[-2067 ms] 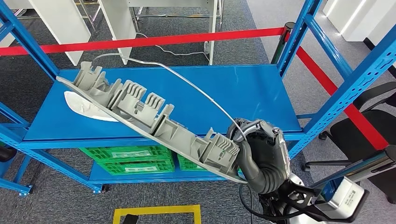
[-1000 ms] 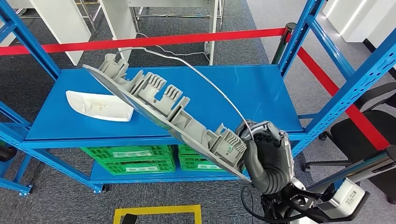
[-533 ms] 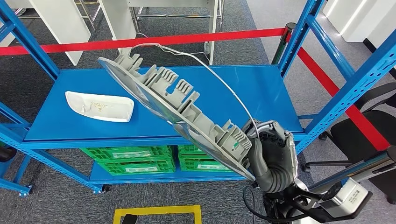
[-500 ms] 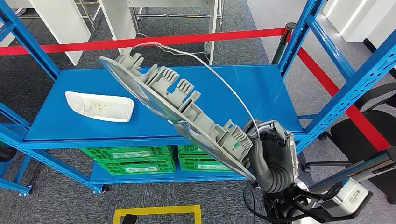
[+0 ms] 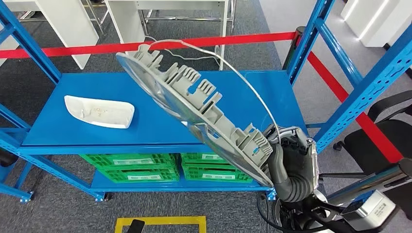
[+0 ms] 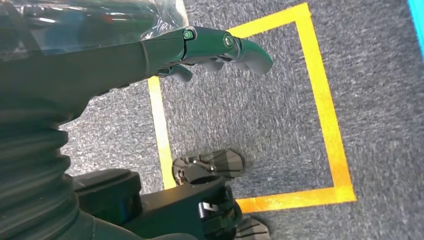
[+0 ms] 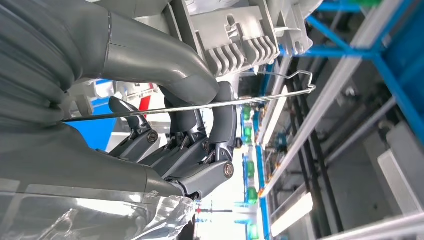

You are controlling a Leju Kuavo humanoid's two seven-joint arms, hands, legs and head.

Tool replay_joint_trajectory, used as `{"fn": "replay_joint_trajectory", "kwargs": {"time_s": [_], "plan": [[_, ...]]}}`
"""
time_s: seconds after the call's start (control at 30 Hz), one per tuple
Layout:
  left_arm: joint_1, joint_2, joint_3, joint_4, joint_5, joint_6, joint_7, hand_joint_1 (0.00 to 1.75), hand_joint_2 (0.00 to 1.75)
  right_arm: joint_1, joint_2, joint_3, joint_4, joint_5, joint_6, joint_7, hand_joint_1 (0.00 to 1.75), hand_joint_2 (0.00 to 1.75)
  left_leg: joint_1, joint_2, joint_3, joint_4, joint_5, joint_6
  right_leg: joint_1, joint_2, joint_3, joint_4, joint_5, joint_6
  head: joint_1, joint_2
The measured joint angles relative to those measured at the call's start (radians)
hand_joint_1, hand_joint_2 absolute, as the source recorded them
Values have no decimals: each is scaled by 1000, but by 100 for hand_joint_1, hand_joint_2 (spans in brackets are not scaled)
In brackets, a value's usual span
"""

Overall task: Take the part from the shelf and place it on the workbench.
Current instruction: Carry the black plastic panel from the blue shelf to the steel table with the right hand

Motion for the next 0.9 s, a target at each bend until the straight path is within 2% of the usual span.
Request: {"fn": "replay_joint_trajectory", "kwargs": {"time_s": [0.03, 0.1, 0.13, 0.17, 0.23, 0.27, 0.3, 0.33, 0.4, 0.43, 0.47, 0.5, 0.6, 0.63, 0.67, 0.73, 0.77, 0.8, 0.83, 0.87, 0.9], "plan": [[-1, 0, 0, 0, 0, 0, 1, 0, 175, 1, 0, -1, -1, 1, -2, 1, 175, 175, 0, 0, -1, 3, -1, -4, 1, 1, -3, 4, -1, -15, -2, 0], [-1, 1, 0, 0, 0, -1, 2, 0, 175, 3, -1, -3, -2, 2, -5, 2, 175, 175, 2, 1, -2, 8, -9, -11, 2, -1, -7, 10, -3, -34, -10, 0], [-1, 1, 0, 0, 1, -1, 3, 0, 175, 3, -1, -4, -3, 2, -6, 3, 175, 175, 2, 2, -10, 29, -26, -13, 2, -2, -8, 10, -3, -41, -13, 0], [-2, 1, 0, 0, 1, -1, 3, 0, 175, 3, -1, -4, -3, 3, -7, 3, 175, 175, 1, 3, -29, 72, -53, -13, 3, -4, -8, 10, -3, -48, -16, 0], [-3, 1, 0, 0, 1, -2, 3, 0, 175, 5, -1, -6, -4, 4, -9, 3, 175, 175, -5, 4, -87, 202, -117, -8, 9, -7, -9, 10, -3, -56, -22, 0], [-2, 1, 0, 0, 1, -2, 3, 0, 175, 6, -1, -6, -4, 4, -10, 4, 175, 175, -8, 4, -113, 259, -136, -4, 13, -8, -9, 10, -3, -59, -23, 0], [-2, 1, 0, 0, 1, -3, 3, 0, 175, 7, -1, -6, -4, 4, -10, 4, 175, 175, -12, 4, -126, 286, -137, 2, 17, -8, -9, 10, -2, -61, -24, 0], [-1, 1, 0, 0, 2, -3, 3, 0, 175, 9, -1, -6, -4, 4, -11, 6, 175, 175, -16, 3, -123, 276, -120, 10, 22, -8, -9, 10, -2, -62, -24, 0], [-2, 2, 0, 0, 3, -4, 3, 0, 175, 11, -1, -6, -5, 4, -13, 8, 175, 175, -32, 3, -74, 165, -52, 38, 30, -7, -7, 10, -1, -64, -24, 0], [-3, 4, 0, 1, 4, -6, 3, 0, 175, 12, -1, -7, -5, 4, -14, 10, 175, 175, -40, 3, -47, 105, -24, 53, 33, -7, -7, 9, 0, -63, -22, 0], [-3, 5, 0, 1, 5, -7, 3, 0, 175, 12, -1, -7, -5, 4, -15, 11, 175, 175, -48, 2, -28, 59, -5, 63, 33, -7, -9, 9, 3, -60, -21, 0], [-3, 6, 0, 1, 6, -8, 3, 0, 175, 13, 0, -7, -5, 4, -16, 11, 175, 175, -53, 2, -20, 36, 1, 67, 31, -7, -11, 8, 5, -57, -21, 0], [-3, 6, 0, 1, 7, -11, 4, 0, 175, 16, 0, -8, -5, 4, -19, 13, 175, 175, -52, 2, -19, 9, 13, 62, 30, -7, -16, 2, 12, -39, -23, 0], [-4, 6, 0, 1, 7, -11, 5, 0, 175, 16, 0, -9, -5, 4, -20, 14, 175, 175, -48, 3, -18, -2, 20, 62, 32, -7, -20, 10, -1, -33, -21, 0], [-5, 7, 0, 1, 7, -10, 5, 0, 175, 17, 0, -9, -5, 4, -20, 14, 175, 175, -43, 4, -19, -11, 29, 62, 32, -8, -29, 36, -26, -28, -19, 0], [-5, 5, 0, 1, 7, -11, 6, 0, 175, 17, 0, -10, -5, 4, -21, 14, 175, 175, -40, 6, -27, -13, 38, 64, 29, -9, -63, 139, -102, -20, -16, 0], [-5, 4, 0, 1, 7, -11, 6, 0, 175, 18, 0, -10, -5, 4, -22, 14, 175, 175, -39, 7, -32, -9, 40, 64, 28, -9, -78, 195, -130, -16, -15, 0], [-4, 3, 0, 1, 7, -12, 6, 0, 175, 19, 0, -10, -5, 4, -23, 15, 175, 175, -39, 8, -38, -5, 41, 64, 26, -9, -83, 229, -142, -13, -15, 0], [-4, 3, 0, 1, 7, -12, 6, 0, 175, 20, 0, -11, -4, 4, -23, 15, 175, 175, -38, 8, -44, 0, 42, 63, 25, -10, -70, 229, -134, -10, -15, 0], [-4, 3, 0, 1, 7, -11, 6, 0, 175, 20, 0, -10, -4, 4, -23, 16, 175, 175, -38, 8, -50, 6, 43, 61, 24, -10, -41, 191, -111, -9, -15, 0], [-4, 2, 0, 1, 7, -11, 6, 0, 175, 20, 0, -10, -4, 4, -23, 16, 175, 175, -37, 8, -56, 12, 43, 59, 23, -11, 0, 127, -87, -9, -15, 0]]}}
